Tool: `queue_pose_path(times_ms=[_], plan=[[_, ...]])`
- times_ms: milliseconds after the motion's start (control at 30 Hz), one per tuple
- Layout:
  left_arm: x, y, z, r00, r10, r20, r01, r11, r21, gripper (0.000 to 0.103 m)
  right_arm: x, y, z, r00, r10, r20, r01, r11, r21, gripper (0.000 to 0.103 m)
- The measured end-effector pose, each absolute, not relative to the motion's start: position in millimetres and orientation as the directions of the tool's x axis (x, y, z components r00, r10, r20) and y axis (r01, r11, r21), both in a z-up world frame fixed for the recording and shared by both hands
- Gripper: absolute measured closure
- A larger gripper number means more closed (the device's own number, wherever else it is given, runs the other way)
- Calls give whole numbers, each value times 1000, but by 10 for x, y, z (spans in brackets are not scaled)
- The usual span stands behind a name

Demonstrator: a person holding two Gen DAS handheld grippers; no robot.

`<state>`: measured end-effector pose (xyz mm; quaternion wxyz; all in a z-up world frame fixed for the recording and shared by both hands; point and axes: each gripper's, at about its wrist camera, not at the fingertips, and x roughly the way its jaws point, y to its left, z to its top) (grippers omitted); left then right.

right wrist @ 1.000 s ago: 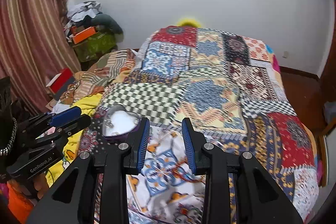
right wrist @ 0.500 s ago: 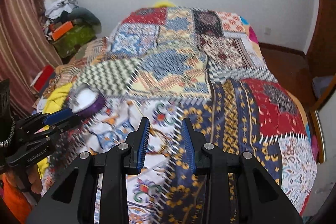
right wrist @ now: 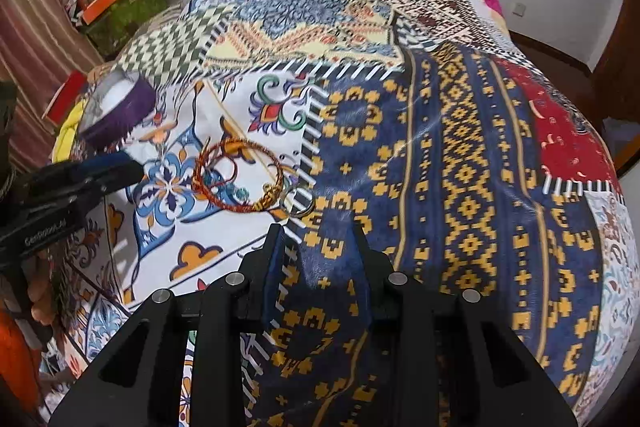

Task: Organize jewelry
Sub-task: 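Move both tools back toward the remaining jewelry, then grasp a silver ring with the right tool while the left tool grasps a silver earring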

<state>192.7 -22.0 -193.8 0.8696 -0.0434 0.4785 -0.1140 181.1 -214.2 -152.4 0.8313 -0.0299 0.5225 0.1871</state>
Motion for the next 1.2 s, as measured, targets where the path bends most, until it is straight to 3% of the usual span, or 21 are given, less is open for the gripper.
queue_pose_path(times_ms=[467, 733, 900, 1033, 1200], plan=[[2181, -347, -2062, 499, -250, -830, 186, 966, -179, 77, 1920, -1978, -1646, 356, 303, -884, -387, 909, 156, 74], [2211, -328, -2093, 496, -256, -830, 180, 965, -191, 93, 1945, -1916, -1677, 377, 306, -874, -404, 904, 142, 74], [2176, -351, -2084, 507, -236, -829, 180, 970, -165, 95, 1953, -1895, -1677, 381, 309, -872, -406, 903, 143, 74], [2132, -355, -2073, 515, -231, -826, 181, 971, -158, 95, 1946, -1852, -1679, 385, 316, -867, -419, 897, 141, 83], [2092, -331, -2047, 516, -239, -823, 170, 970, -175, 96, 1949, -1875, -1669, 400, 310, -863, -401, 905, 140, 83]])
